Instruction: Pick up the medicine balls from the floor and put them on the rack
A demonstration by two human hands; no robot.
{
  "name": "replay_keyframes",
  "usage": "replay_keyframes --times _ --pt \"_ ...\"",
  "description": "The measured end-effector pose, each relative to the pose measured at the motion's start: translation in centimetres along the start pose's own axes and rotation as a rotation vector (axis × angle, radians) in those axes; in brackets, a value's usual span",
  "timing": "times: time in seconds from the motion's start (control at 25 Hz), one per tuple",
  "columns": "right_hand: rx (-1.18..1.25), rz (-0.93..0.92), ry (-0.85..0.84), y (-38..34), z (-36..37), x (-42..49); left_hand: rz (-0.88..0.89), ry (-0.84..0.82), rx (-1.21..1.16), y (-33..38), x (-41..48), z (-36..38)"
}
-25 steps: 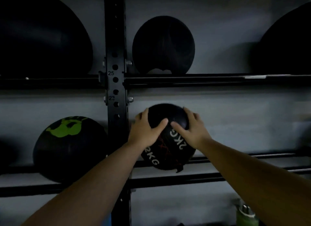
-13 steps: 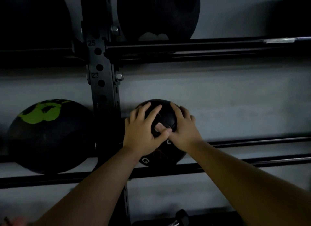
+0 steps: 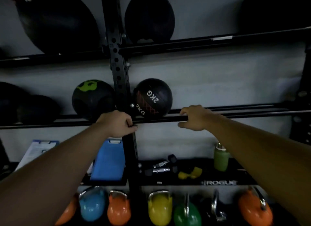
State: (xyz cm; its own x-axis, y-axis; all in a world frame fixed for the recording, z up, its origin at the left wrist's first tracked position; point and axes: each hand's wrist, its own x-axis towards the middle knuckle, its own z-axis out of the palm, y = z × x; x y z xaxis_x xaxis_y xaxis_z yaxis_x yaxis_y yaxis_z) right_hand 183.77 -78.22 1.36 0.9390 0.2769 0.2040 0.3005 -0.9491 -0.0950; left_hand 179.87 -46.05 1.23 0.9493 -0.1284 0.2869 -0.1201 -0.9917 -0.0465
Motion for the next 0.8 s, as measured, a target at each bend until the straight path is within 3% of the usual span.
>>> replay_keyframes --times 0.2,0.44,0.68,0.8 --pt "0.031 0.024 -0.049 0.1 -0.7 -10.2 0.071 -0.035 0.019 4.3 -6.1 -2.6" --pt "0.050 0.175 -0.039 -0.5 -2.4 -21.2 0.222 -0.045 -0.011 8.7 -11.4 -3.4" --pt "0.017 0.330 0.073 -4.4 -5.4 -28.5 0.319 -0.065 -0.108 7.9 -17.5 -3.2" --pt "-0.062 0.346 0.022 -10.0 -3.6 -31.1 0.403 -0.054 -0.050 5.8 -21.2 -2.2"
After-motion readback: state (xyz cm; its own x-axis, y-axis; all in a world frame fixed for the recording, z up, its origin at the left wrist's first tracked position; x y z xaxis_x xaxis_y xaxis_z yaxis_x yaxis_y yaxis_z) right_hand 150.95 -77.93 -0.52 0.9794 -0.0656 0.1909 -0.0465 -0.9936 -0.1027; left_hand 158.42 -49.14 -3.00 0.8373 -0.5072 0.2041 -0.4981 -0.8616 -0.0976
